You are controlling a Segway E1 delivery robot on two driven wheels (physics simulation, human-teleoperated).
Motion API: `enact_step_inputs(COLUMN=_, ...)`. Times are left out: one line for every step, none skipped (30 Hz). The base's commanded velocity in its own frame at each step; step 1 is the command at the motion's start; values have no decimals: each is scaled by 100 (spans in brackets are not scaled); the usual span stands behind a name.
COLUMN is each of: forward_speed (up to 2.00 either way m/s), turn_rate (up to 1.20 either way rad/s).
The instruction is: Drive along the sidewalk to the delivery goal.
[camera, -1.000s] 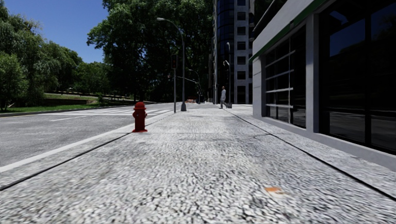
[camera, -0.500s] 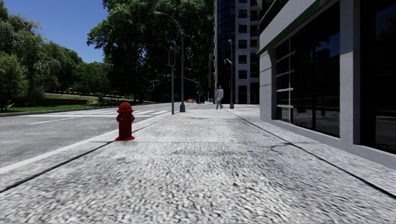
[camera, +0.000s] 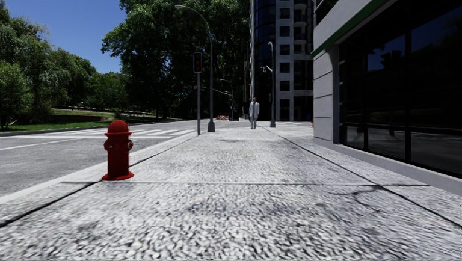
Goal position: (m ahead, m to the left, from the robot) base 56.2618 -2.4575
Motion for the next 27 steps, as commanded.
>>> enact_step_inputs(forward_speed=200, turn_rate=0)
enact_step_inputs(forward_speed=200, turn_rate=0)
enact_step_inputs(forward_speed=200, turn_rate=0)
enact_step_inputs(forward_speed=200, turn_rate=0)
enact_step_inputs(forward_speed=200, turn_rate=0)
enact_step_inputs(forward_speed=200, turn_rate=0)
enact_step_inputs(forward_speed=200, turn_rate=0)
enact_step_inputs(forward_speed=200, turn_rate=-37)
enact_step_inputs(forward_speed=200, turn_rate=-60)
enact_step_inputs(forward_speed=200, turn_rate=-76)
enact_step_inputs(forward_speed=200, turn_rate=-91)
enact_step_inputs(forward_speed=200, turn_rate=-108)
enact_step_inputs(forward_speed=200, turn_rate=-108)
enact_step_inputs(forward_speed=200, turn_rate=-115)
enact_step_inputs(forward_speed=200, turn_rate=-117)
enact_step_inputs(forward_speed=200, turn_rate=-117)
enact_step_inputs(forward_speed=200, turn_rate=-117)
enact_step_inputs(forward_speed=200, turn_rate=-76)
enact_step_inputs(forward_speed=200, turn_rate=-13)
enact_step_inputs(forward_speed=200, turn_rate=-13)
enact_step_inputs(forward_speed=200, turn_rate=0)
enact_step_inputs(forward_speed=200, turn_rate=0)
enact_step_inputs(forward_speed=200, turn_rate=0)
enact_step_inputs(forward_speed=200, turn_rate=0)
enact_step_inputs(forward_speed=200, turn_rate=0)
enact_step_inputs(forward_speed=200, turn_rate=0)
enact_step_inputs(forward_speed=200, turn_rate=0)
